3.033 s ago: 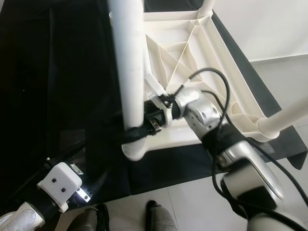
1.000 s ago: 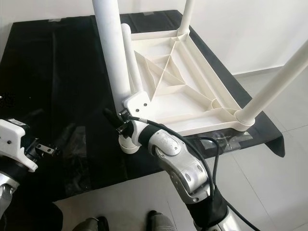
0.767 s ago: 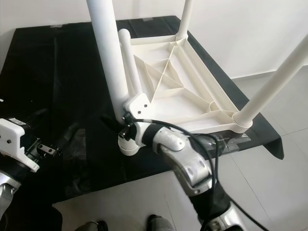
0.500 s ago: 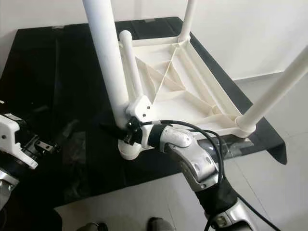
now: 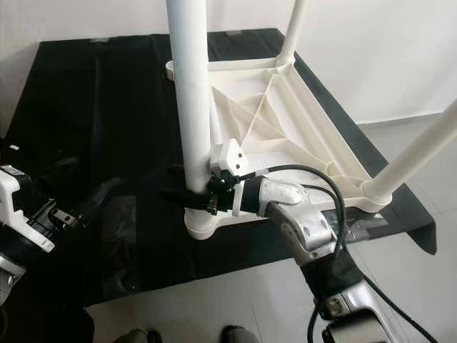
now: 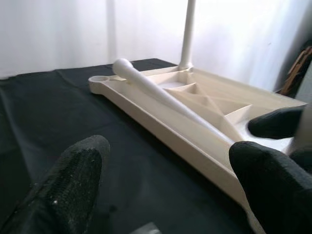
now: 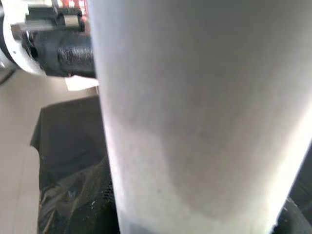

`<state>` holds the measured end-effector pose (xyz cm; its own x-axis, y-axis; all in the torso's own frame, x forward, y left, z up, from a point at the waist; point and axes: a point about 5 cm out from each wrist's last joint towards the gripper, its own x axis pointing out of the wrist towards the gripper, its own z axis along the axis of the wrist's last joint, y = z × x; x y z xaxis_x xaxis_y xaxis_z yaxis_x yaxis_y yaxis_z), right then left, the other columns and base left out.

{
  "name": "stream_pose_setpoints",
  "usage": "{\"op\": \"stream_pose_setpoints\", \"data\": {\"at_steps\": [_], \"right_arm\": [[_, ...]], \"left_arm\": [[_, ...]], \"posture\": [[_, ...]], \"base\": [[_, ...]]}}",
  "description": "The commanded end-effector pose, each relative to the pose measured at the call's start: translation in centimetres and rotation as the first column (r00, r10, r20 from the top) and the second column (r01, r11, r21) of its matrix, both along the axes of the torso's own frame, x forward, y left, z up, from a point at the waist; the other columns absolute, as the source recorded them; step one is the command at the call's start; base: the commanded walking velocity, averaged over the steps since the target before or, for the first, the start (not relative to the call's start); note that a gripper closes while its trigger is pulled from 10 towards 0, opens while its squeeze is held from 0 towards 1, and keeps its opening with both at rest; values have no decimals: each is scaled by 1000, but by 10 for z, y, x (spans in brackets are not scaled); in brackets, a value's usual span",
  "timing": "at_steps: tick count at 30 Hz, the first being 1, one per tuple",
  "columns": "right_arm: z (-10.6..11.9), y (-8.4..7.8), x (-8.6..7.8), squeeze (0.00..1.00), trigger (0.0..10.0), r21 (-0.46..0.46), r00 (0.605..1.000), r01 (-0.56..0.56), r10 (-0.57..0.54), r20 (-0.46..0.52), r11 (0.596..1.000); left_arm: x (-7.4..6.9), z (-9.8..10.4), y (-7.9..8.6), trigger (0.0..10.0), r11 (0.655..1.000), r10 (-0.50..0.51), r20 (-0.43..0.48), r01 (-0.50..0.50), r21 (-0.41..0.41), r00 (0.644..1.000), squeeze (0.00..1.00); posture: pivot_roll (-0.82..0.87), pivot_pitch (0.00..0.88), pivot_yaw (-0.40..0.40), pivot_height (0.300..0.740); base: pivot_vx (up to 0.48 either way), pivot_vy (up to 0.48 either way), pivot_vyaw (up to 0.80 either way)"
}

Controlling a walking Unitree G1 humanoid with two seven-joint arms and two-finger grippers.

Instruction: Building children table

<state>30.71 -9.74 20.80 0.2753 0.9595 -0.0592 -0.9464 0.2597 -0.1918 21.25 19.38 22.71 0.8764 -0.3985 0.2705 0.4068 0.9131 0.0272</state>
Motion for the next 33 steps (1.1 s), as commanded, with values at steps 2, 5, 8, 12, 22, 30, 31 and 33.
{"op": "stream_pose_setpoints", "data": {"at_steps": [2,5,8,12,22,30,31,33], "right_arm": [[-31,-5,15,0,10000,-140,975,208,-216,-48,968],[-30,-11,38,0,10000,-129,814,576,-581,-4,808],[-29,-11,36,0,10000,-105,771,634,-636,17,766],[-30,2,17,0,10000,-36,762,647,-646,42,761],[-34,21,9,0,10000,63,759,650,-646,-80,757],[-27,23,7,0,10000,142,758,652,-638,-134,745],[-26,24,5,0,10000,166,778,628,-611,-148,760],[-25,24,2,0,10000,188,805,594,-575,-147,782]], "left_arm": [[-3,6,1,10000,999,-36,5,36,-19,999,0],[-6,16,-1,10000,991,-129,24,129,-42,991,0],[-8,20,-5,10000,983,-183,27,183,-31,983,0],[-13,26,-17,10000,939,-343,24,344,-19,939,0],[7,38,-40,10000,868,-497,10,497,6,868,0],[17,43,-52,10000,839,-545,20,545,7,838,0],[19,44,-56,10000,826,-563,19,563,0,826,0],[21,45,-59,10000,815,-579,16,579,-8,815,0]], "posture": [[-90,173,-21,740],[-89,173,-26,740],[-89,173,-26,740],[-96,170,-25,740],[-107,156,-13,740],[-120,151,-4,740],[-120,150,-4,740],[-119,147,0,740]], "base": [[0,0,0],[0,0,0],[0,0,0],[0,0,0],[0,0,0],[0,0,0],[0,0,0],[0,0,0]]}}
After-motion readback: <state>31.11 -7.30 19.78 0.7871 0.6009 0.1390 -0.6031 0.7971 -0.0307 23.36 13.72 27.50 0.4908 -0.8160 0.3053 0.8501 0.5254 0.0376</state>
